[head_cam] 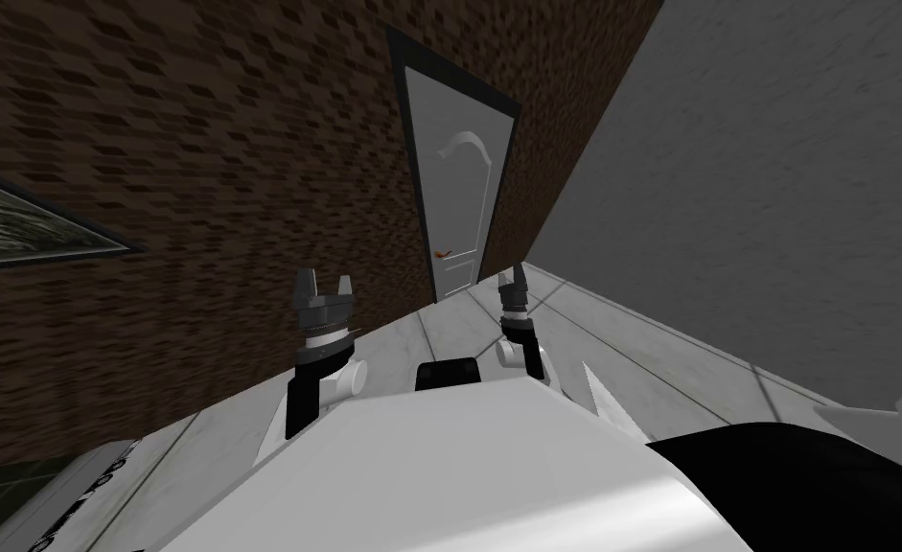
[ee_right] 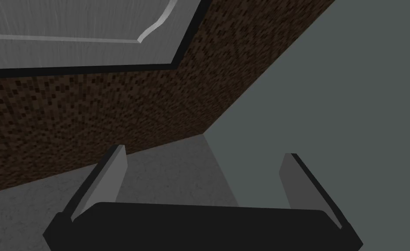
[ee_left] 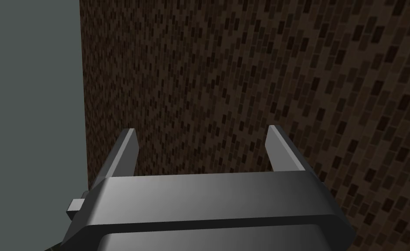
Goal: Pull the door open
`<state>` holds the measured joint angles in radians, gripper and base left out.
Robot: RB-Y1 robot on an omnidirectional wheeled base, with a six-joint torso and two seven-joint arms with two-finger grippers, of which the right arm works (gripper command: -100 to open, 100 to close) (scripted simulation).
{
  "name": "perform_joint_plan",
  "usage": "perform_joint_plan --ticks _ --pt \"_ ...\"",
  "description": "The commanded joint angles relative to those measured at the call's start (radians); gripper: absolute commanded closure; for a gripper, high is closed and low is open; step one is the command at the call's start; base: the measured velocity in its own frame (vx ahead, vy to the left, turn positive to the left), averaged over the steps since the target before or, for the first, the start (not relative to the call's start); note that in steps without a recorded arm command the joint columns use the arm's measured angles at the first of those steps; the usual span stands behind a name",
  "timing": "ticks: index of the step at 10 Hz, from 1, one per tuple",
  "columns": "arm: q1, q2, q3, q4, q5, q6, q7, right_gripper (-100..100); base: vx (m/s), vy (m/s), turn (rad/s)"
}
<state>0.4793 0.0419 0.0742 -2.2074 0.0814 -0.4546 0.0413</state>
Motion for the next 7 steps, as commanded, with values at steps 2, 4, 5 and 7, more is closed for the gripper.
perform_joint_plan --ticks 2,4,5,7 --pt "-0.022 -0.013 -0.008 0.047 -0.005 -0.007 -0.002 -100 0.045 -0.041 0.089" --pt "-0.040 -0.022 -0.014 0.087 -0.009 -0.013 -0.003 -100 0.050 0.013 0.074" --pt "-0.052 -0.029 -0.018 0.114 -0.012 -0.017 -0.004 -100 0.064 0.001 0.084" --pt "-0.078 -0.042 -0.028 0.170 -0.018 -0.026 -0.006 -100 0.071 -0.009 0.131"
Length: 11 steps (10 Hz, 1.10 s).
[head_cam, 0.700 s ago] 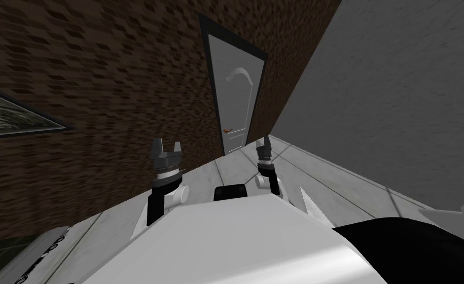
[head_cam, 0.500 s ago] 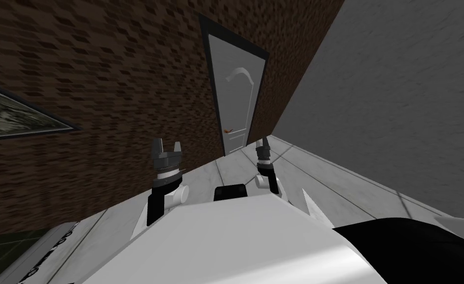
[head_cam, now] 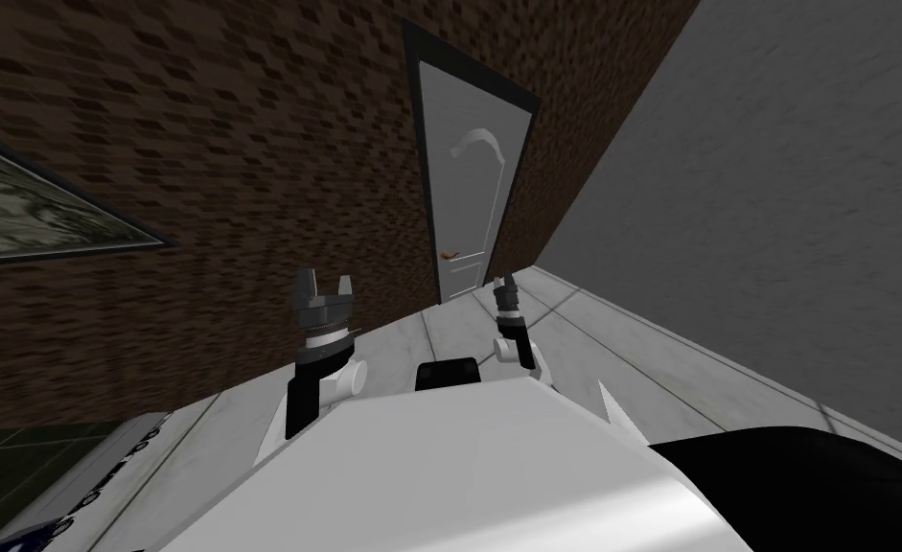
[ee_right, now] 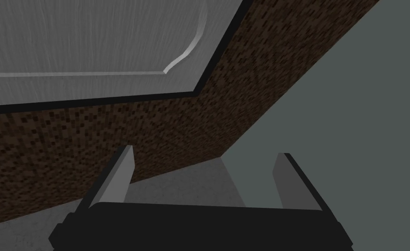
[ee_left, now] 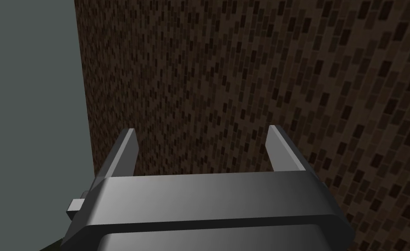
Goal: Pull the door open
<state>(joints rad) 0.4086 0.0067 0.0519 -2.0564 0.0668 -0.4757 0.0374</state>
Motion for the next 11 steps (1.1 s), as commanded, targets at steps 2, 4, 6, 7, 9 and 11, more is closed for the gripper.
perform_joint_plan --ticks 2,4,6,7,9,11 --pt "-0.039 -0.022 -0.017 0.082 -0.011 -0.016 -0.005 -100 0.072 -0.034 0.121" --pt "-0.074 -0.037 -0.029 0.151 -0.019 -0.027 -0.008 -100 0.089 -0.039 0.157" --pt "-0.093 -0.045 -0.035 0.202 -0.023 -0.034 -0.010 -100 0.057 -0.014 0.071" --pt "-0.112 -0.054 -0.042 0.229 -0.027 -0.040 -0.011 -100 0.065 -0.022 0.182" --pt "-0.132 -0.062 -0.049 0.281 -0.032 -0.047 -0.013 -100 0.052 -0.014 0.079" --pt "-0.153 -0.070 -0.057 0.327 -0.037 -0.054 -0.014 -100 0.042 -0.016 0.087"
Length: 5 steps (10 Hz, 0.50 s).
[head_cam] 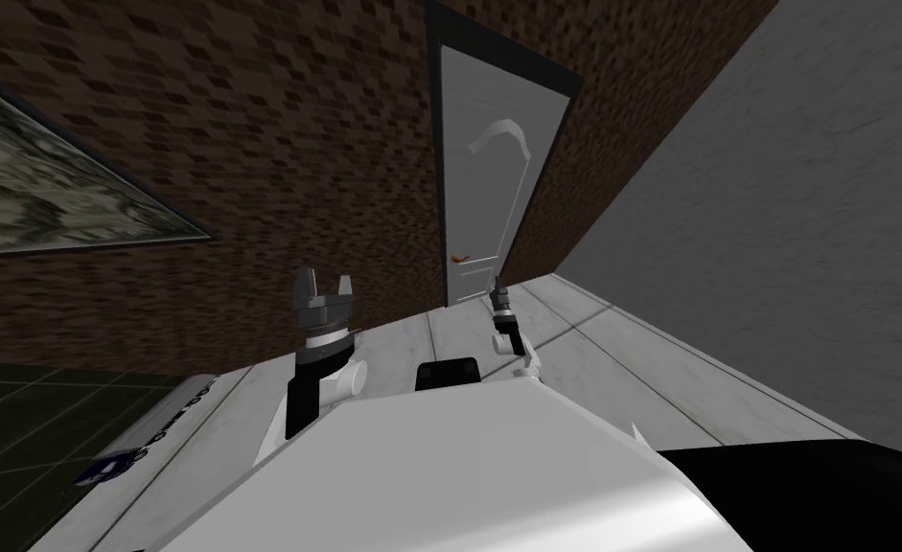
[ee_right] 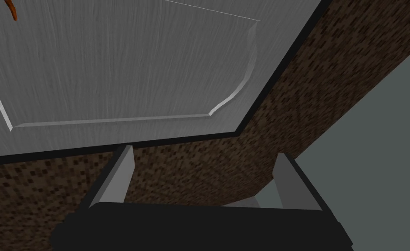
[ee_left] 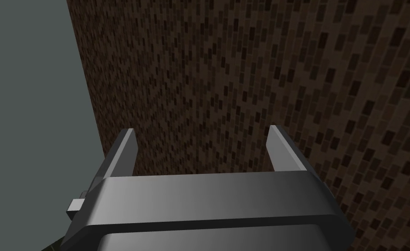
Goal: Pull the door open
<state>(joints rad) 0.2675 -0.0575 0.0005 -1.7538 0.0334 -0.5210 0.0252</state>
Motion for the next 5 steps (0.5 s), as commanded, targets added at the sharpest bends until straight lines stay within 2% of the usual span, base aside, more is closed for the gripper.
perform_joint_plan --ticks 1,2,3,4,5 --pt "-0.012 -0.006 -0.005 0.034 -0.003 -0.009 -0.002 -100 0.042 -0.024 0.059" --pt "-0.032 -0.015 -0.013 0.069 -0.008 -0.016 -0.004 -100 0.056 -0.024 0.113" --pt "-0.032 -0.015 -0.013 0.079 -0.008 -0.016 -0.004 -100 0.041 -0.022 0.070" --pt "-0.054 -0.023 -0.020 0.116 -0.013 -0.023 -0.006 -100 0.046 -0.020 0.119" --pt "-0.054 -0.023 -0.020 0.127 -0.013 -0.023 -0.006 -100 0.042 -0.021 0.072"
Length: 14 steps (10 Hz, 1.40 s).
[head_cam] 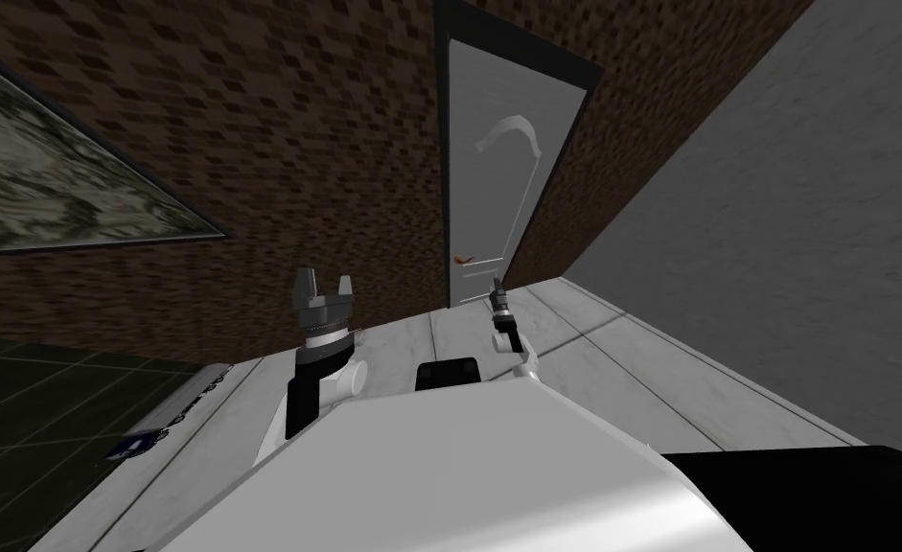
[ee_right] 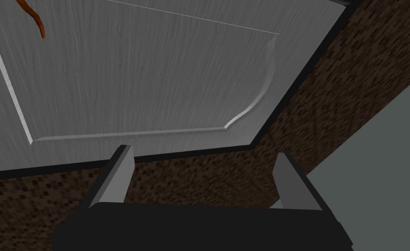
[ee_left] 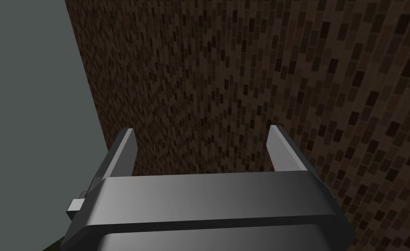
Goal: Pull the door open
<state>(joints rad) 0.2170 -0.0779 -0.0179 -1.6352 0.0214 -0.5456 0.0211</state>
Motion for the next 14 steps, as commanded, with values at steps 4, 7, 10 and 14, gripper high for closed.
perform_joint_plan --ticks 4,7,10,14 --pt "-0.071 -0.028 -0.026 0.136 -0.017 -0.021 -0.007 -100 0.056 -0.038 0.125" --pt "-0.094 -0.037 -0.034 0.204 -0.022 -0.028 -0.009 -100 0.044 -0.019 0.093" --pt "-0.140 -0.053 -0.050 0.292 -0.033 -0.044 -0.013 -100 0.040 -0.029 0.107" --pt "-0.185 -0.069 -0.066 0.388 -0.043 -0.059 -0.017 -100 0.037 -0.028 0.101"
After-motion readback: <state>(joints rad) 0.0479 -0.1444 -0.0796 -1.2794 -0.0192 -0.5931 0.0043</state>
